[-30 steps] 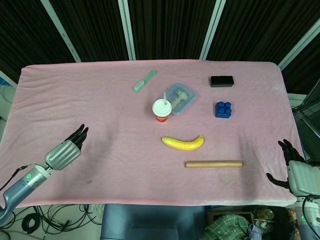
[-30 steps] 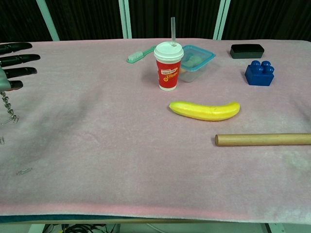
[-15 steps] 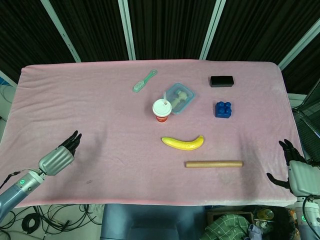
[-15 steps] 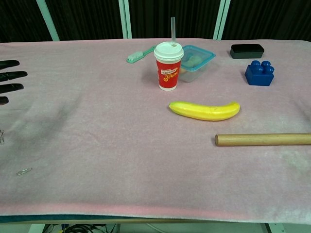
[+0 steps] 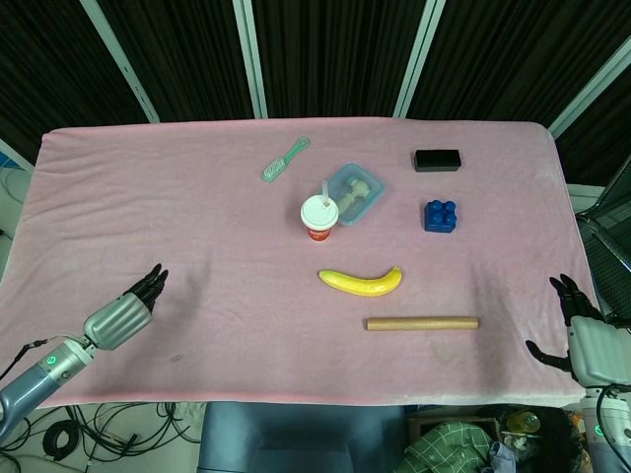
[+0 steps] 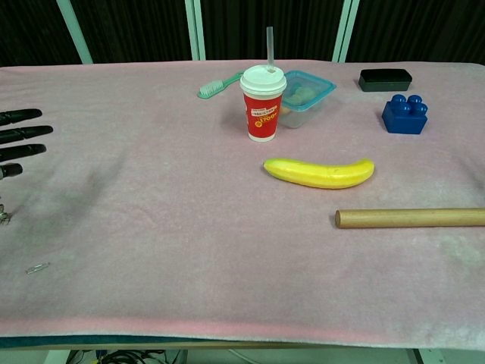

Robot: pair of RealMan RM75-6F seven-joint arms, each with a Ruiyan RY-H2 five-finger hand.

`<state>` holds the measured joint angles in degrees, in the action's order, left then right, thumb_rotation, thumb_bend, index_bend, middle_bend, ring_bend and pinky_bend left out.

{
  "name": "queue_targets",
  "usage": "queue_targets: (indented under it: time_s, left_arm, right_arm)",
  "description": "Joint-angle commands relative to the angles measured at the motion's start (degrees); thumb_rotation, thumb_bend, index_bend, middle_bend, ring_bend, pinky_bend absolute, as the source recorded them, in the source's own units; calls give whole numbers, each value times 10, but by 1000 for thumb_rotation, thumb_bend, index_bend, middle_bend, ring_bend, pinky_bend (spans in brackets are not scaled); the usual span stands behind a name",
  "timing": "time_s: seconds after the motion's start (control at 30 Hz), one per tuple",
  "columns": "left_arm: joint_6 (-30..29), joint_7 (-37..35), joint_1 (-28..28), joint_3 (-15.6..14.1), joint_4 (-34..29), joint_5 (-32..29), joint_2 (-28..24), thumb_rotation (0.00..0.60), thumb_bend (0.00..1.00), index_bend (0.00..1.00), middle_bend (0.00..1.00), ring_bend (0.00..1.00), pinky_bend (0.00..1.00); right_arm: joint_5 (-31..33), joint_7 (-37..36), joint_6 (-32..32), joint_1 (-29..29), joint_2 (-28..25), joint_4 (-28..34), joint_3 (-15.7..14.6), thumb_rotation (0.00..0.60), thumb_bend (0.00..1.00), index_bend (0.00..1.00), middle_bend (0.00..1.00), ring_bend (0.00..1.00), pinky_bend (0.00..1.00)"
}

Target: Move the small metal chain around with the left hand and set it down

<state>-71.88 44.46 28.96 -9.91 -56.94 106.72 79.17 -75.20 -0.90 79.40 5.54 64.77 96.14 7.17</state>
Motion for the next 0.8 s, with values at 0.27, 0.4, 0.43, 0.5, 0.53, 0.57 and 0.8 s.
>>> queue_targets:
  time_s: [0.27, 0.4, 0.43, 0.5, 0.53, 0.57, 0.8]
  left_arm:
    - [-17, -4, 1, 16, -19, -1, -10, 600, 418, 579, 200, 0, 0]
    - [-25, -2, 3, 21, -45, 4, -22, 600, 418, 579, 200, 0, 0]
    - [-28, -1, 3, 21, -54, 6, -25, 600, 418, 579, 200, 0, 0]
    - [-29, 2, 5, 21, -72, 11, -31, 600, 418, 579, 201, 0, 0]
    - [-31, 4, 5, 22, -82, 14, -35, 600, 418, 579, 201, 0, 0]
    - [-31, 6, 6, 22, -92, 16, -37, 600, 418, 579, 201, 0, 0]
    - [-12, 19, 10, 13, -166, 33, -55, 600, 418, 579, 201, 0, 0]
  right_arm:
    - [0, -1, 0, 0, 0, 0, 0, 600, 117, 0, 0, 99, 212]
    - [0, 0, 0, 0, 0, 0, 0, 600, 116, 0, 0, 99, 212]
    - [0, 0, 0, 0, 0, 0, 0, 600, 116, 0, 0, 99, 212]
    - [0, 1, 0, 0, 1, 0, 0, 600, 116, 0, 0, 99, 212]
    - [0, 1, 0, 0, 1, 0, 0, 600, 116, 0, 0, 99, 212]
    - [0, 1, 0, 0, 1, 0, 0, 600, 116, 0, 0, 99, 212]
    - [0, 0, 1, 0, 1, -1, 1, 600, 115, 0, 0, 98, 212]
